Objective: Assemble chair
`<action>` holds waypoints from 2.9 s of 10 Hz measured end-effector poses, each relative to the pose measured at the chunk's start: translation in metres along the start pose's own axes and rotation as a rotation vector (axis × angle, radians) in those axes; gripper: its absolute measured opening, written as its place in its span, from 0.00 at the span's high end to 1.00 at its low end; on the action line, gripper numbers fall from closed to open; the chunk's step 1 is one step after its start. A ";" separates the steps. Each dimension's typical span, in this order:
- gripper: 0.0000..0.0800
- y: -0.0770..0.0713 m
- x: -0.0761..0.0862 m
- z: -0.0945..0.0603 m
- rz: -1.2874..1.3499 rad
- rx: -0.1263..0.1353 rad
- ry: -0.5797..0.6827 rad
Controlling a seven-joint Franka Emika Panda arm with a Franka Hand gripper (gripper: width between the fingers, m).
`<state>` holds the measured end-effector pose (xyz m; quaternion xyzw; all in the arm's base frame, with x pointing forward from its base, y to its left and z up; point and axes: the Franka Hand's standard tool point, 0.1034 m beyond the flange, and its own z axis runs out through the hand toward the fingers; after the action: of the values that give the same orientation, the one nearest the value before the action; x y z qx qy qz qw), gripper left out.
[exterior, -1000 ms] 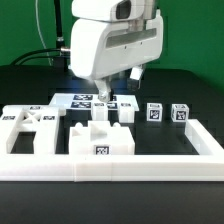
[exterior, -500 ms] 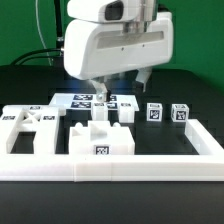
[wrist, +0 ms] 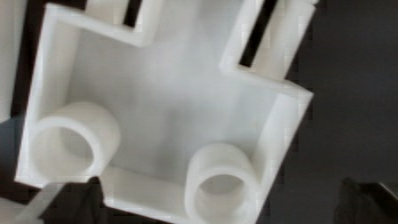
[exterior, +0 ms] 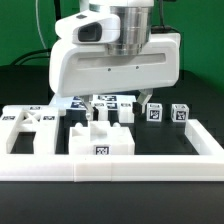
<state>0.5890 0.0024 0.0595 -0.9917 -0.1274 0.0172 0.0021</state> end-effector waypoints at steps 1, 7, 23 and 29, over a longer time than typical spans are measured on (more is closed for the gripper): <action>0.19 -0.001 0.000 0.000 0.062 0.005 0.000; 0.19 -0.013 0.002 0.040 0.168 0.021 0.016; 0.96 -0.030 0.004 0.052 0.153 0.029 0.020; 0.96 -0.092 0.033 0.051 0.178 0.041 0.040</action>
Offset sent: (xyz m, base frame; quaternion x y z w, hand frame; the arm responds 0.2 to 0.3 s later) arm 0.0148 -0.0004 -0.0296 0.0026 0.0057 0.1638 0.9865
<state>0.5961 0.0998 0.0084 -0.9990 -0.0381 0.0003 0.0234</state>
